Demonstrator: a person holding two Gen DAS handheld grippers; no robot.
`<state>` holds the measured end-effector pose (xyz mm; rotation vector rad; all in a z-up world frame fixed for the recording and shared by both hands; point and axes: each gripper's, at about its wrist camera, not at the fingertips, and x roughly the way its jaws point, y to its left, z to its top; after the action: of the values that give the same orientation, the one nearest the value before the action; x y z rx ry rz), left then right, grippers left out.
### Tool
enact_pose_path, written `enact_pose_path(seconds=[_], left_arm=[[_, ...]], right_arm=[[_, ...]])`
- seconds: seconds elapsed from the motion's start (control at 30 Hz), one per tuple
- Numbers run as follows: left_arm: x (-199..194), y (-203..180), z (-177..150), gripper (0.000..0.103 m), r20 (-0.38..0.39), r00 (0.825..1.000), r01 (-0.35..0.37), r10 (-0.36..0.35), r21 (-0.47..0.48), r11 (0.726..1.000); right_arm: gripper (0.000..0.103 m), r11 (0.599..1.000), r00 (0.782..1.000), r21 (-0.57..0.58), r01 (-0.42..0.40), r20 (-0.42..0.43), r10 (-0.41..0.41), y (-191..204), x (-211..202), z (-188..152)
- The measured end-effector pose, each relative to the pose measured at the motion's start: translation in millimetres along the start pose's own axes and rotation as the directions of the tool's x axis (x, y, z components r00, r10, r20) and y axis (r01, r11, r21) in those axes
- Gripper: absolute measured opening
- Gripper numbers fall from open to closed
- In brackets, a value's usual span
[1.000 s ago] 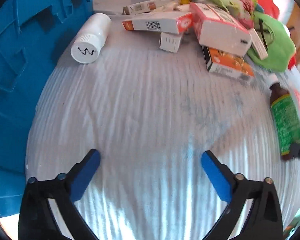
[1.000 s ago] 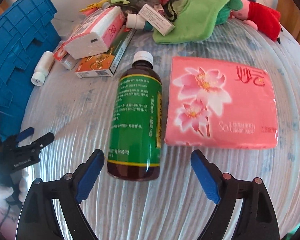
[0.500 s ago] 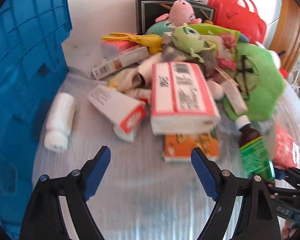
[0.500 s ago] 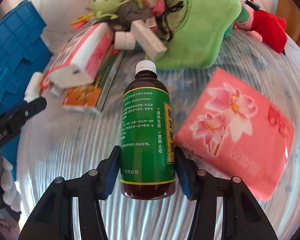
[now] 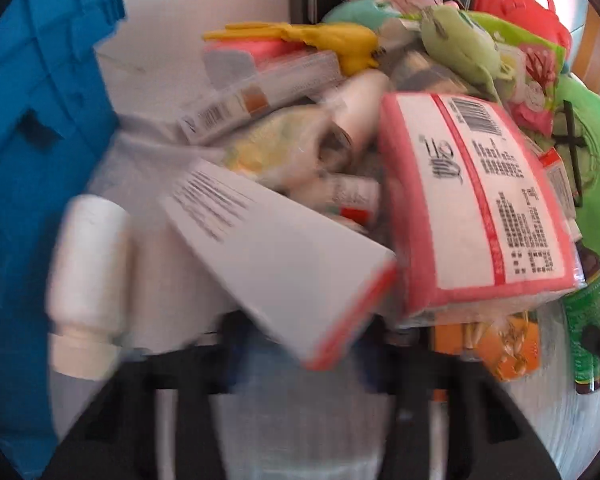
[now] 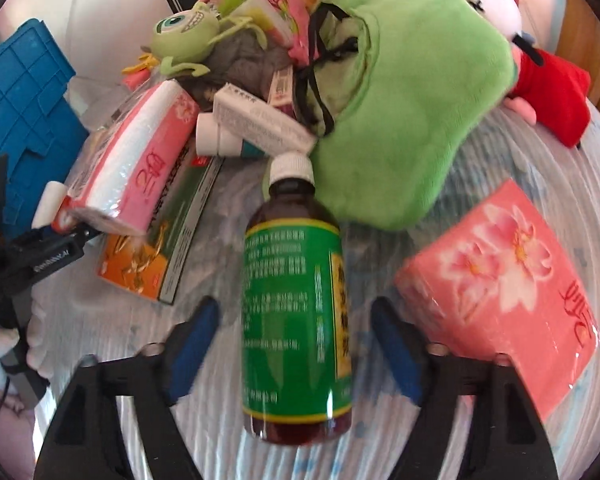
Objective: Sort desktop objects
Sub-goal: 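Grasp the white medicine box with the left tool while the right tool holds the green bottle, then carry the white box and green bottle into the blue crate and release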
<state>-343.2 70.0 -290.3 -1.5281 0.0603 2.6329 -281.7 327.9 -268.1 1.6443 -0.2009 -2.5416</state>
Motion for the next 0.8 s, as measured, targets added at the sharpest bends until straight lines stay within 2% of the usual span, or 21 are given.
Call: enact_pose_path(seconds=[0.03, 0.07, 0.1, 0.27, 0.4, 0.6, 0.8], left_arm=[[-1, -1, -3, 0.031, -0.002, 1.0, 0.006, -0.006, -0.005, 1.0], [-3, -3, -7, 0.031, 0.0, 1.0, 0.004, -0.004, -0.008, 1.0], [-5, -5, -12, 0.031, -0.002, 1.0, 0.006, -0.006, -0.008, 1.0], [-32, -11, -42, 0.03, 0.004, 0.999, 0.032, -0.031, -0.013, 0.999], [-70, -15, -64, 0.03, 0.049, 0.998, 0.047, -0.045, -0.037, 0.998], [-128, -23, -70, 0.03, 0.158, 0.987, 0.035, -0.03, -0.031, 0.999], [-186, -30, -69, 0.03, 0.276, 0.961, 0.001, 0.009, -0.037, 0.999]], right_arm=[[0.077, 1.0, 1.0, -0.002, 0.005, -0.005, -0.005, 1, 2, 2], [0.055, 1.0, 1.0, -0.005, 0.01, -0.014, -0.01, 2, 4, 4], [0.051, 1.0, 1.0, -0.007, 0.014, -0.026, -0.014, 4, 7, 5], [0.051, 1.0, 0.999, -0.007, 0.002, -0.047, -0.003, 11, 2, -6], [0.051, 1.0, 1.0, -0.02, -0.014, -0.022, 0.013, 19, -18, -20], [0.051, 0.996, 0.995, -0.082, -0.044, 0.086, 0.051, 35, -69, -31], [0.051, 0.987, 0.974, -0.158, -0.036, 0.217, 0.07, 59, -125, -35]])
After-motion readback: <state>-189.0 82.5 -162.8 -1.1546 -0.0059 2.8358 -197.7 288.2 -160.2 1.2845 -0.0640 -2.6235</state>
